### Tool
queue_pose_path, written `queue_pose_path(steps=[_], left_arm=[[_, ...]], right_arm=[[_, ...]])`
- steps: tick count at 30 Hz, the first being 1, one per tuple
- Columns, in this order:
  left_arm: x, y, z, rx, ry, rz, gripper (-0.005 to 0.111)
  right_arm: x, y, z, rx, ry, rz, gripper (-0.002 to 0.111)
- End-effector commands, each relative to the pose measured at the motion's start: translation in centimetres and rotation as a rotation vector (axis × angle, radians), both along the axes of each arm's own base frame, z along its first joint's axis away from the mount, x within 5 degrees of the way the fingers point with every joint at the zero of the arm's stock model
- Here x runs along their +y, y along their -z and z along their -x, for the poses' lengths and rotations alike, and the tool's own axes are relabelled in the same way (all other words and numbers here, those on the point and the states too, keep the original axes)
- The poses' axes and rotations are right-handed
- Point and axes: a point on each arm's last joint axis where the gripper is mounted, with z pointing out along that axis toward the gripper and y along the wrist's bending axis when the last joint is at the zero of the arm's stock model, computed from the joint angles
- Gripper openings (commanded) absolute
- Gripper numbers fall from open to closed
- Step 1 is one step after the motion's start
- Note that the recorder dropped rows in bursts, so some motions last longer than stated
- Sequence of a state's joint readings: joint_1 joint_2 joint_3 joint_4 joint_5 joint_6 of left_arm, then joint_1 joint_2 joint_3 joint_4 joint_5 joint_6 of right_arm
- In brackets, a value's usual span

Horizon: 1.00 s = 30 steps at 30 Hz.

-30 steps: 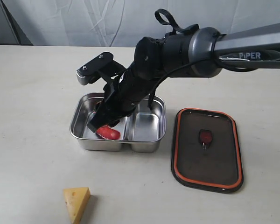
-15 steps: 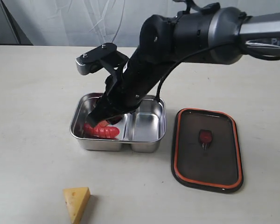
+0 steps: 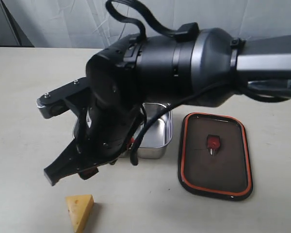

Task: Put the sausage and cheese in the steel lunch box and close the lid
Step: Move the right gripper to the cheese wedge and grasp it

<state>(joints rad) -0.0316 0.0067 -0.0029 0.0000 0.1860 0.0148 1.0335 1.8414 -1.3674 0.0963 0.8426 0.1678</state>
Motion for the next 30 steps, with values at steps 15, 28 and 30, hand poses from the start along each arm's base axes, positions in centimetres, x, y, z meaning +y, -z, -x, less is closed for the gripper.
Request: queue_pose_path(steps=[15,28,30], left_arm=[[0.0,0.0,0.0,-0.009,0.007,0.000,0.000],[0.0,0.0,0.0,-0.009,0.007,0.000,0.000],[0.0,0.0,0.0,-0.009,0.007,0.000,0.000]], right_arm=[[1.8,2.1,1.8,0.071,0.256,-0.001,0.048],[4.3,6.3,3.9,0.096,0.286,0.023,0.048],[4.3,6.3,4.2,0.071,0.294,0.037,0.048]])
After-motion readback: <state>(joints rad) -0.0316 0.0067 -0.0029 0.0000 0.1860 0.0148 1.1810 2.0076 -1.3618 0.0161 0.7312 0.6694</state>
